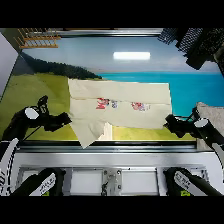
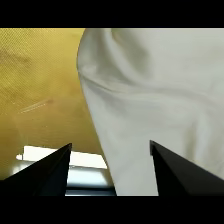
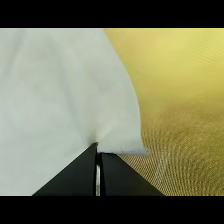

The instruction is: Fold the clothes and pants, and hang the long-sleeved shirts on hangers.

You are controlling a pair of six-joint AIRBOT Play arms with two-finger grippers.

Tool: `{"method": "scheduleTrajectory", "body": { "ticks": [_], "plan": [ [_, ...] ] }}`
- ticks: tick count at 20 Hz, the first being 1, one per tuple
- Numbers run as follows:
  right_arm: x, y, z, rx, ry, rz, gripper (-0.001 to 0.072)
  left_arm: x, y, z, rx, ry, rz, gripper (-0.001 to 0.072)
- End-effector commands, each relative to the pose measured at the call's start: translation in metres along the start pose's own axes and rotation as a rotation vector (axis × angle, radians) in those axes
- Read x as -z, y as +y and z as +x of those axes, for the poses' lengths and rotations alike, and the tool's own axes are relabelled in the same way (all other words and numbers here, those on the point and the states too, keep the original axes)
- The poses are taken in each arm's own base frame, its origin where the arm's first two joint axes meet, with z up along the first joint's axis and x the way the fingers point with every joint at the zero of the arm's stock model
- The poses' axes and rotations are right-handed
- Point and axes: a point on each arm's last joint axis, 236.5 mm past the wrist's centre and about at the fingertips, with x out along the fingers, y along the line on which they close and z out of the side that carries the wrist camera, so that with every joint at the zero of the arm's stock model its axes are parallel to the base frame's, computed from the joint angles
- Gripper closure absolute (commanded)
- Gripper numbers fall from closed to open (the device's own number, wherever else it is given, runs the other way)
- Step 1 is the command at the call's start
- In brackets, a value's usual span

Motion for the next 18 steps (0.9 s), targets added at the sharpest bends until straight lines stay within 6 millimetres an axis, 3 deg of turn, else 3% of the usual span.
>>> {"method": "scheduleTrajectory", "body": {
  "ticks": [1,4,7,14,16,17,18],
  "plan": [
    [0.002,0.001,0.002,0.001,0.004,-0.013,0.0703,0.03,0.009,0.016,-0.004,0.075,-0.084,0.0188],
    [0.002,0.001,0.001,0.001,0.003,-0.012,0.0703,0.05,-0.011,0.034,0.125,0.101,-0.148,0.0189],
    [0.002,0.001,0.001,0.001,0.003,-0.012,0.0703,0.05,-0.018,0.04,0.174,0.074,-0.189,0.0189],
    [0.006,0.001,0.001,0.002,0.019,-0.013,0.0703,0.056,-0.05,0.051,0.174,0.036,-0.062,0.0222],
    [0.006,0.001,0.001,0.002,0.022,-0.013,0.0703,0.056,-0.05,0.051,0.173,0.038,-0.064,0.06],
    [0.006,0.001,0.001,0.002,0.022,-0.013,0.0703,0.056,-0.049,0.051,0.172,0.037,-0.064,0.0664],
    [0.007,0.001,0.001,0.002,0.023,-0.014,0.0703,0.056,-0.048,0.051,0.168,0.037,-0.059,0.0663]
  ]
}}
